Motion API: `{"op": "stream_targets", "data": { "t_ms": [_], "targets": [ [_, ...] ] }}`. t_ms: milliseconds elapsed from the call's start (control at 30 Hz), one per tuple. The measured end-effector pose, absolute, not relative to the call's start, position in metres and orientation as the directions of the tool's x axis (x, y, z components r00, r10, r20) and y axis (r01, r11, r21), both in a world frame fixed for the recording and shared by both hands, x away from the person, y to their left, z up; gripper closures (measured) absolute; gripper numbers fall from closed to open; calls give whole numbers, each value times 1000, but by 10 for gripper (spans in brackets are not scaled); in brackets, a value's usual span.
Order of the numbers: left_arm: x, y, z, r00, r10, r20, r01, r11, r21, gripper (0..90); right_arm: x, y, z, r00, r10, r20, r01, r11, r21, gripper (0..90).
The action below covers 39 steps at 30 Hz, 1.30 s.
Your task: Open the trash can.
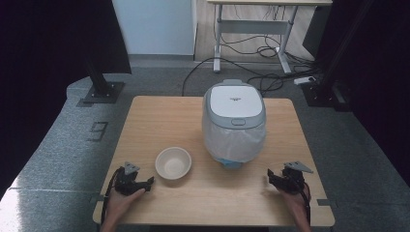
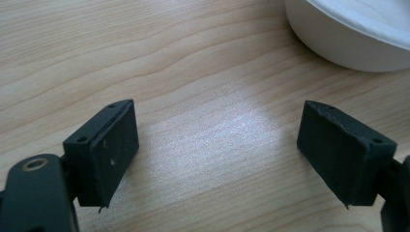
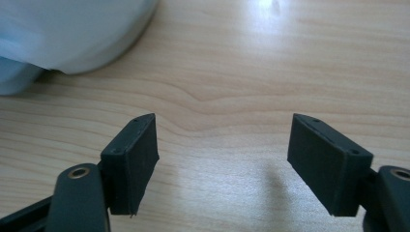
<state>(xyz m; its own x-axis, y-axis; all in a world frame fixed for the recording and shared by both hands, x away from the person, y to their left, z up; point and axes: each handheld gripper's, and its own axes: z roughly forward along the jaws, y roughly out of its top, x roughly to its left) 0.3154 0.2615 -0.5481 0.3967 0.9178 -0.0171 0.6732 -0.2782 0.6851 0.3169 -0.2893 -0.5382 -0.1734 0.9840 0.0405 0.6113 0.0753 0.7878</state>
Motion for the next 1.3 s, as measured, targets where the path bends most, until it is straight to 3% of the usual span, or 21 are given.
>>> {"op": "stream_targets", "data": {
  "t_ms": [333,433,933,1300],
  "targets": [
    [315,261,-548,396,918,-17,673,-278,685,146,303,-283,-521,-227,972,55,550,82,831,396],
    [315,261,-548,397,918,-17,673,-279,685,146,301,-277,-518,-275,958,75,539,90,838,504],
    [316,261,-548,397,918,-16,673,-279,685,141,297,-250,-514,-397,915,72,494,147,857,803],
    [316,261,-548,397,918,-16,673,-279,685,141,299,-250,-512,-429,898,94,472,135,871,891]
  ]
}}
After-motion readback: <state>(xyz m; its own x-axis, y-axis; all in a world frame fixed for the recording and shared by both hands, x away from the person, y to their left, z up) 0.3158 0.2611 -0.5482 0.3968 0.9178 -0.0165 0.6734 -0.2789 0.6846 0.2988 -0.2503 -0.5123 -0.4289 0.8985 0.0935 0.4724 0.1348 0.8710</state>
